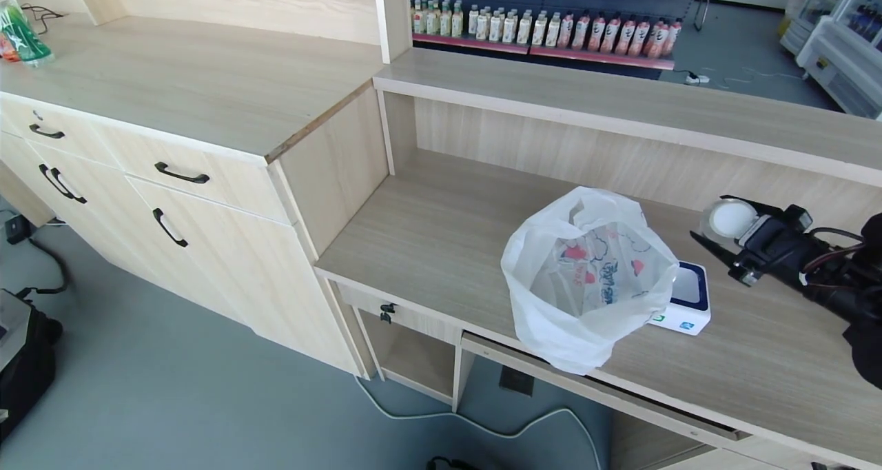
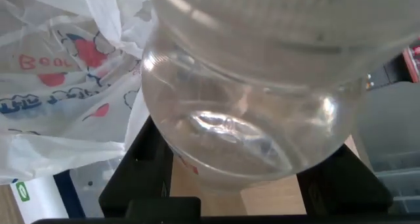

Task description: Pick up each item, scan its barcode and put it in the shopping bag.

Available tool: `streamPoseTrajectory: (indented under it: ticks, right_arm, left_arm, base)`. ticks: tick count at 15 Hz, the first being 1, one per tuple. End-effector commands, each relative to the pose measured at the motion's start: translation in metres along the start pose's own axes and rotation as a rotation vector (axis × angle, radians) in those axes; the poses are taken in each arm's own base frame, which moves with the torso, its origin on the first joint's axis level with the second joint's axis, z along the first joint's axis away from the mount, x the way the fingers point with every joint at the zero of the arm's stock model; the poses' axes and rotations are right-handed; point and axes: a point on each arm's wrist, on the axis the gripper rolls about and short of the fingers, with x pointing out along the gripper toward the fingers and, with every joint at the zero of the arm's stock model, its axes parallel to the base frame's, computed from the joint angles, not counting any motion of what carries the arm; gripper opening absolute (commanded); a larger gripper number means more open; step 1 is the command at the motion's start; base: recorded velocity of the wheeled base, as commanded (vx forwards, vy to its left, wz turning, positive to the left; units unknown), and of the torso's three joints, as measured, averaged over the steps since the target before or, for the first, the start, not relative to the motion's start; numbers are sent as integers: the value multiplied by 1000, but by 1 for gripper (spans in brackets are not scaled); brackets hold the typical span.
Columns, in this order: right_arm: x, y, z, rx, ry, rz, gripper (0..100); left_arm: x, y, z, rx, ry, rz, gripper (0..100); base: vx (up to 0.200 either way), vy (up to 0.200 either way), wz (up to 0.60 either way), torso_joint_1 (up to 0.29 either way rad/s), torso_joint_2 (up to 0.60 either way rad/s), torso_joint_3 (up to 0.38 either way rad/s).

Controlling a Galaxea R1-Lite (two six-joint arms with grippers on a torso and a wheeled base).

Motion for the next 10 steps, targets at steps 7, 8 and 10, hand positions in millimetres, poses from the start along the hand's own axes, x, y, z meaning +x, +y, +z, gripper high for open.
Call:
streamPoseTrajectory:
  ticks: [7, 8, 10]
  right_arm:
    - [19, 43, -32, -8, -41, 80, 0]
    - [21, 45, -31, -6, -45, 85, 0]
    - [32, 49, -32, -12, -77, 90, 0]
  left_arm:
    - [0, 0, 0, -2, -1, 1, 100]
    - [0, 0, 0, 0, -1, 1, 100]
    - [0, 0, 0, 0, -1, 1, 100]
  base:
    - [0, 0, 0, 0, 0, 0]
    - [0, 0, 0, 0, 0, 0]
    - [0, 0, 0, 0, 0, 0]
